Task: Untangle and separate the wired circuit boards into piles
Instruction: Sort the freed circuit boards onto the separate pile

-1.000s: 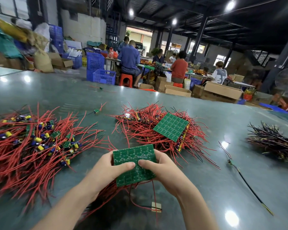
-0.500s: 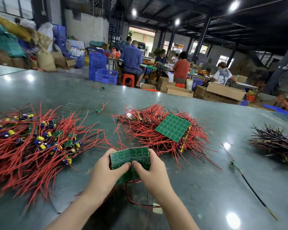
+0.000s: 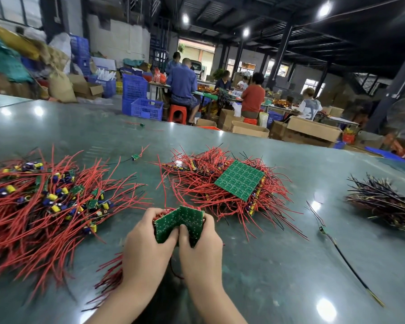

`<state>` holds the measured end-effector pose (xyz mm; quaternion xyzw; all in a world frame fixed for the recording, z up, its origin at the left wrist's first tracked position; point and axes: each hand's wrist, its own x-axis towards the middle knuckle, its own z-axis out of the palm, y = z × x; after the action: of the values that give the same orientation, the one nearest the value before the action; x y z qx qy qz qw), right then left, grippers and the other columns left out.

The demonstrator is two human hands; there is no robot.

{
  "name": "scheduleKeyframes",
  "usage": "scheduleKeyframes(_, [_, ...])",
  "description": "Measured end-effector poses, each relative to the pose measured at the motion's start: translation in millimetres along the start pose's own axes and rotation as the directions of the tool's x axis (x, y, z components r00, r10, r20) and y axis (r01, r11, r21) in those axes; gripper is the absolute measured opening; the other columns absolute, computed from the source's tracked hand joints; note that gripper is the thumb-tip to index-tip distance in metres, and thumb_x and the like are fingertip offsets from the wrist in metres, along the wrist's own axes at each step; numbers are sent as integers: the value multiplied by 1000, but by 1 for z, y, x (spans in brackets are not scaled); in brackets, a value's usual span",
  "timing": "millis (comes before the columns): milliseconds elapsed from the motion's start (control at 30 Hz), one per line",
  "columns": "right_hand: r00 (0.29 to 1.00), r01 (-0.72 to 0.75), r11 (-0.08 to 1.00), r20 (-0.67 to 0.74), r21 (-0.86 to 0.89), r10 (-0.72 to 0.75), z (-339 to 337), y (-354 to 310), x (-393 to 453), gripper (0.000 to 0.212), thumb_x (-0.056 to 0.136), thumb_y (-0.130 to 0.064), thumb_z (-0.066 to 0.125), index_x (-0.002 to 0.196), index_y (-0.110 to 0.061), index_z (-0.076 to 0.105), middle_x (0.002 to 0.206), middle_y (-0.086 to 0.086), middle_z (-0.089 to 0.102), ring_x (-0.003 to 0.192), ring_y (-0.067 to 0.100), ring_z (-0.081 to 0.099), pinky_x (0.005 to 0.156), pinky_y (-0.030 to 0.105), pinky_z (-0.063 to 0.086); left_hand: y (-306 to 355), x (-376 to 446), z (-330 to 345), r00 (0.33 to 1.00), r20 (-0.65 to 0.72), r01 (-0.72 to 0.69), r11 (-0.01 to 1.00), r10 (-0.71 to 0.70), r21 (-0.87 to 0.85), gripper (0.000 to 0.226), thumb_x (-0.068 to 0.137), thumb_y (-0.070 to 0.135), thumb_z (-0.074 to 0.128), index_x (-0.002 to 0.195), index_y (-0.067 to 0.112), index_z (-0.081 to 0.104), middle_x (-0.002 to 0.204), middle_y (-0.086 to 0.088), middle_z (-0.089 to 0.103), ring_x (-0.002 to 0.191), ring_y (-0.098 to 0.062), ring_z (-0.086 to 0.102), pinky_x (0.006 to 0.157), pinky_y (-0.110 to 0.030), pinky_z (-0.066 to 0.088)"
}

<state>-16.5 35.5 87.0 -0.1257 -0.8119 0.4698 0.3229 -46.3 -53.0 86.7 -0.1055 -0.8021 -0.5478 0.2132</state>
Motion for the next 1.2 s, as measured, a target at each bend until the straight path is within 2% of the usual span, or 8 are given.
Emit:
scheduleKeyframes(200, [970, -228, 903, 4, 364, 243, -23, 1, 26, 12, 78, -7, 66, 83, -17, 65, 74, -5, 69, 68, 7, 62, 68, 23, 50, -1, 24, -14, 993, 121, 12, 979, 12, -203, 34, 63, 12, 84, 81, 32, 62, 72, 11, 69, 67, 7, 61, 61, -4, 43])
scheduleKeyframes(333, [748, -583, 510, 172, 632, 641, -38, 15, 42, 7, 80, -8, 64, 87, -9, 64, 70, 9, 65, 59, 23, 59, 53, 29, 51, 7, 49, -26, 971, 134, 237, 846, -197, -477, 31, 64, 5, 81, 82, 23, 64, 70, 13, 71, 60, 7, 62, 57, -9, 48])
scheduleKeyframes(500, [621, -676, 414, 169, 610, 765, -33, 24, 41, 12, 80, -10, 64, 89, -7, 57, 77, 13, 60, 66, 25, 57, 62, 34, 45, 36, 111, -27, 839, 312, 542, 637, -445, -548, 22, 71, -2, 74, 84, 12, 62, 53, 1, 67, 46, -12, 65, 45, -23, 54])
scheduleKeyframes(667, [603, -701, 398, 195, 592, 773, -34, 25, 42, 16, 80, -13, 64, 92, -9, 54, 84, 13, 60, 74, 26, 58, 69, 37, 49, 96, 159, 15, 666, 631, 740, 247, -397, -625, 14, 89, 17, 61, 83, 6, 55, 76, -11, 66, 58, -22, 66, 73, -37, 56])
scheduleKeyframes(733, [605, -700, 400, 194, 592, 772, -34, 24, 43, 12, 81, -12, 64, 90, -10, 56, 80, 12, 60, 73, 24, 57, 70, 37, 48, 115, 161, 33, 669, 684, 727, 67, -292, -683, 31, 90, 32, 60, 89, 2, 54, 73, -16, 68, 60, -27, 68, 55, -35, 57])
scheduleKeyframes(900, [641, -692, 447, 197, 568, 742, -35, 25, 43, 15, 79, -15, 63, 92, -10, 58, 79, 8, 58, 73, 23, 55, 71, 35, 46, 78, 128, 63, 547, 704, 580, 812, -454, 73, 64, 86, 37, 59, 137, 4, 39, 134, -17, 47, 132, -32, 38, 107, -41, 32])
scheduleKeyframes(1000, [708, -666, 544, 205, 510, 676, -33, 23, 43, 35, 76, -22, 58, 108, -10, 54, 94, 10, 55, 89, 27, 54, 77, 37, 40, 48, 110, 61, 533, 743, 444, 881, -405, 162, 37, 90, 30, 58, 117, 5, 58, 120, -11, 63, 97, -23, 63, 69, -27, 42])
scheduleKeyframes(1200, [803, -592, 676, 397, 438, 446, -35, 12, 43, 38, 49, -16, 45, 84, -9, 59, 75, 13, 49, 61, 23, 46, 53, 27, 38, 39, 89, 25, 405, 828, 419, 884, -388, 209, 25, 82, 43, 65, 95, 21, 70, 82, 2, 58, 66, -10, 49, 58, -21, 38])
